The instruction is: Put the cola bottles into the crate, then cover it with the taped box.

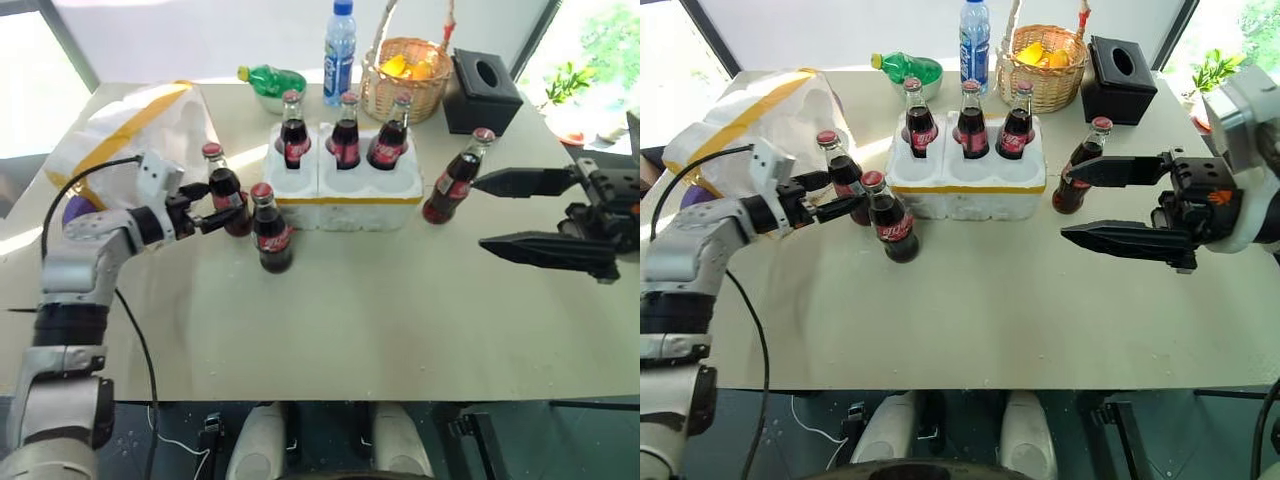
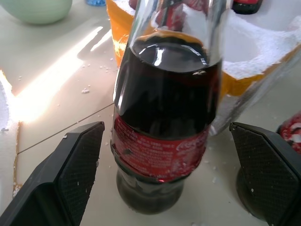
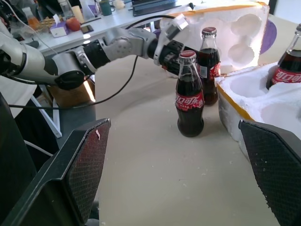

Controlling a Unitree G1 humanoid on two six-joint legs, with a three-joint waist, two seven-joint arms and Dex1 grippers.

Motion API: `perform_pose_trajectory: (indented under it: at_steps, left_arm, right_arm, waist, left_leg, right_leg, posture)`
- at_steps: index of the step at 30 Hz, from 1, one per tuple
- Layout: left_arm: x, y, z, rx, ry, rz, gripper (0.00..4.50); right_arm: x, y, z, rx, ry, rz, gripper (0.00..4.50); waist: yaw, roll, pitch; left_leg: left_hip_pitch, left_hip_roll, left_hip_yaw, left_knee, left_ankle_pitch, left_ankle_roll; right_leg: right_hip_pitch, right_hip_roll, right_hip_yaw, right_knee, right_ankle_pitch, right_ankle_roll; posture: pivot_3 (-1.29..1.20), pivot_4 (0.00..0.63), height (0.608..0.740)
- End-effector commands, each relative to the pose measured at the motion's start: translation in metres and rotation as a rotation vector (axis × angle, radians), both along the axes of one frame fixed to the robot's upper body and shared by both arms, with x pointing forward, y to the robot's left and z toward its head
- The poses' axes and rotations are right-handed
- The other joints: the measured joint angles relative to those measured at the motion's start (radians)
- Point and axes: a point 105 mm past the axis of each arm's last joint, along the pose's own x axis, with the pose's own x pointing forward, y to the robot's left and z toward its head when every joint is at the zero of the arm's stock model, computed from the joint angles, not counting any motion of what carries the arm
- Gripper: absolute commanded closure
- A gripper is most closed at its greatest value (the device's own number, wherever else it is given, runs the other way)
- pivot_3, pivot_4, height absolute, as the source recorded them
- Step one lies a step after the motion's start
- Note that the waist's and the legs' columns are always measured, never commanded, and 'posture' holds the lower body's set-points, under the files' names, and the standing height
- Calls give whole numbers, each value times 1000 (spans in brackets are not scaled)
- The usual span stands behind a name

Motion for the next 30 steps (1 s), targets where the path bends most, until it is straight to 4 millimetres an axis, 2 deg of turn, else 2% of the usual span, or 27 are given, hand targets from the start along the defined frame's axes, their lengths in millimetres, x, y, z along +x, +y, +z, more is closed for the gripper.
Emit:
perform_pose_trajectory:
  at_steps: [1, 3, 6, 11, 13, 17, 20, 23, 26, 30]
  left_arm:
    - [9, -7, 6, 3, -43, -17, 38]
    - [10, -13, 3, 3, -42, -39, 552]
    - [8, -12, 5, 5, -51, -51, 1719]
    - [-3, -2, 33, -31, -99, -79, 1694]
    - [-6, -1, 50, -54, -112, -109, 1694]
    - [-14, -15, 89, -101, -130, -246, 1694]
    - [-2, -35, 122, -163, -190, -305, 1694]
    - [12, -65, 141, -222, -212, -377, 1694]
    - [24, -95, 146, -243, -221, -437, 1694]
    - [34, -136, 142, -272, -209, -491, 1694]
  right_arm:
    - [-1, 7, 12, 49, -54, 11, 0]
    - [2, 8, 12, 57, -58, -2, 0]
    - [5, 9, 13, 64, -62, -17, 0]
    - [6, 7, 16, 85, -62, -39, 0]
    - [6, 7, 16, 84, -62, -47, 0]
    - [7, 5, 16, 87, -71, -76, 0]
    - [7, 2, 16, 92, -80, -106, 0]
    - [7, 0, 15, 92, -89, -138, 0]
    - [7, -3, 14, 93, -94, -178, 0]
    - [4, -9, 11, 101, -98, -246, 0]
  waist:
    - [0, 0, 0]
    - [-1, 0, 0]
    - [-1, 0, 0]
    - [-2, -3, 2]
    - [-2, -4, 2]
    - [3, -9, 5]
    - [15, -10, 6]
    - [30, -10, 6]
    - [25, -10, 6]
    - [22, -11, 6]
  left_leg:
    - [0, 0, 0, 0, 0, 0]
    - [0, 0, 0, 0, 0, 0]
    - [0, 0, 0, 0, 0, 0]
    - [0, 0, 0, 0, 0, 1]
    - [-1, 0, 0, 0, 0, 1]
    - [-2, 0, -1, 0, 0, 1]
    - [-3, -1, -2, 2, 0, 1]
    - [-2, -1, -1, 4, -1, 2]
    - [-2, -2, -1, 5, -2, 4]
    - [-2, -3, 0, 5, -2, 4]
  right_leg:
    - [0, 0, 0, 0, 0, 0]
    - [0, 0, 0, 0, 0, 1]
    - [0, 0, 0, 0, 0, 1]
    - [0, 0, 0, -1, 0, 1]
    - [0, 0, 0, -1, 0, 1]
    - [0, 0, 0, 0, 0, 1]
    - [1, 0, -1, -2, 1, 3]
    - [3, 0, -1, -2, 2, 4]
    - [4, 0, -1, -3, 3, 5]
    - [4, 1, -1, -3, 3, 6]
  posture:
    - [0, 150, 740]
    - [0, 150, 740]
    - [0, 150, 740]
    - [0, 150, 740]
    - [0, 150, 740]
    - [0, 150, 740]
    - [0, 150, 740]
    - [0, 150, 740]
    - [0, 150, 740]
    - [0, 150, 740]
